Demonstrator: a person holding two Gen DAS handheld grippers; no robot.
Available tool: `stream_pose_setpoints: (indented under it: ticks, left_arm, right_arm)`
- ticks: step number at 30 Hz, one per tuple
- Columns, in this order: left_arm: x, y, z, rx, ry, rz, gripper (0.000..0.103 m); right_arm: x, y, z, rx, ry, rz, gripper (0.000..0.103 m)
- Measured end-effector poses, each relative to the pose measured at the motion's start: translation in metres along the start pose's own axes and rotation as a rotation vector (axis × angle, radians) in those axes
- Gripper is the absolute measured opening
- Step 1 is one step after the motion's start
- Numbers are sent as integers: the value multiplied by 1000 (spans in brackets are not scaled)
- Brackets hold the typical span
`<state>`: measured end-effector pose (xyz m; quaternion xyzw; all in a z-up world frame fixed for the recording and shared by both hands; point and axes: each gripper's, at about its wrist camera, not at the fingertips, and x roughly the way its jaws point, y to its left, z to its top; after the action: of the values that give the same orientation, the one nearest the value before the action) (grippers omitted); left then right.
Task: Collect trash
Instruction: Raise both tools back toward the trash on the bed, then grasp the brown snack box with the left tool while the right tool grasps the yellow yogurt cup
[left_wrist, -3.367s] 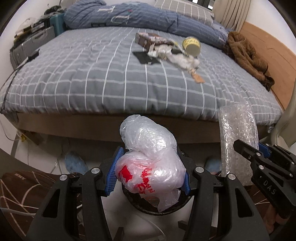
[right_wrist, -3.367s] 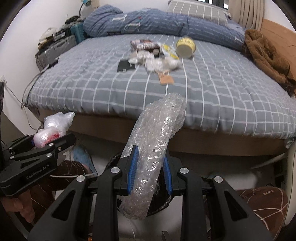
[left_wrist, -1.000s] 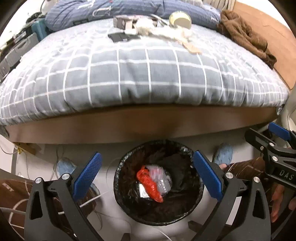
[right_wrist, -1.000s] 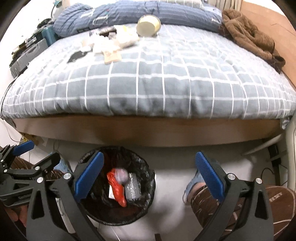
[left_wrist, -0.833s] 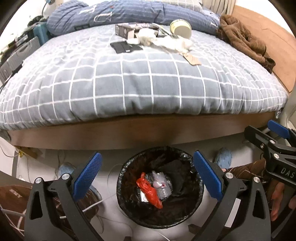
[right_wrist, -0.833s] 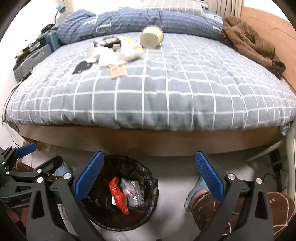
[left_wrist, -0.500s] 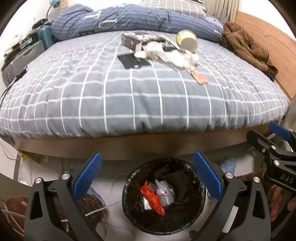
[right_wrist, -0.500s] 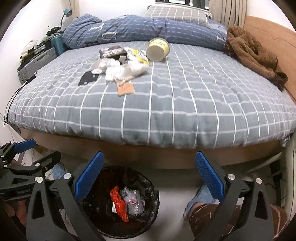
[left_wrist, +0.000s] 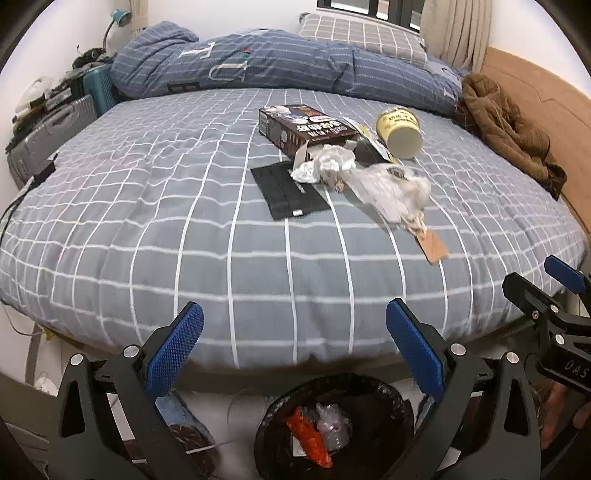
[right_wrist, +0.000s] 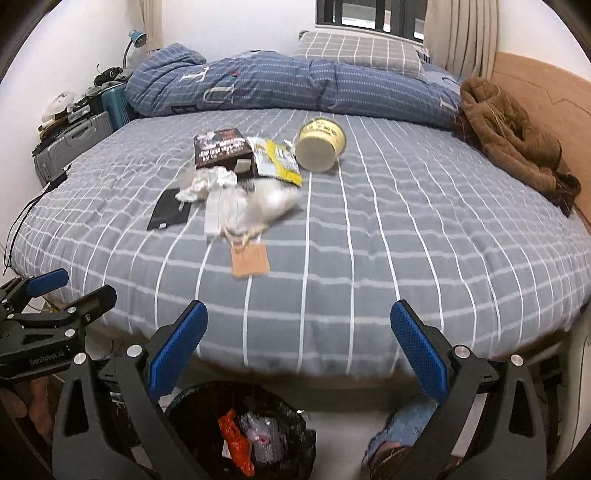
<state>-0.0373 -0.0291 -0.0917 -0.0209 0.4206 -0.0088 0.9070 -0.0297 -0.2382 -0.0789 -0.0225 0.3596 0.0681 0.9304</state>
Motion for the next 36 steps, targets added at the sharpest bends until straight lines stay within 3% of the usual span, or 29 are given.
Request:
stream_pose_setpoints:
  ticks: [25, 36]
  left_arm:
    - [104, 27, 127, -41, -36, 23, 97]
    - [162, 10, 192, -54, -37, 9, 97]
  right_arm:
    - [106, -3, 91, -32, -20, 18, 95]
    - [151, -36, 142, 6, -54, -28, 95]
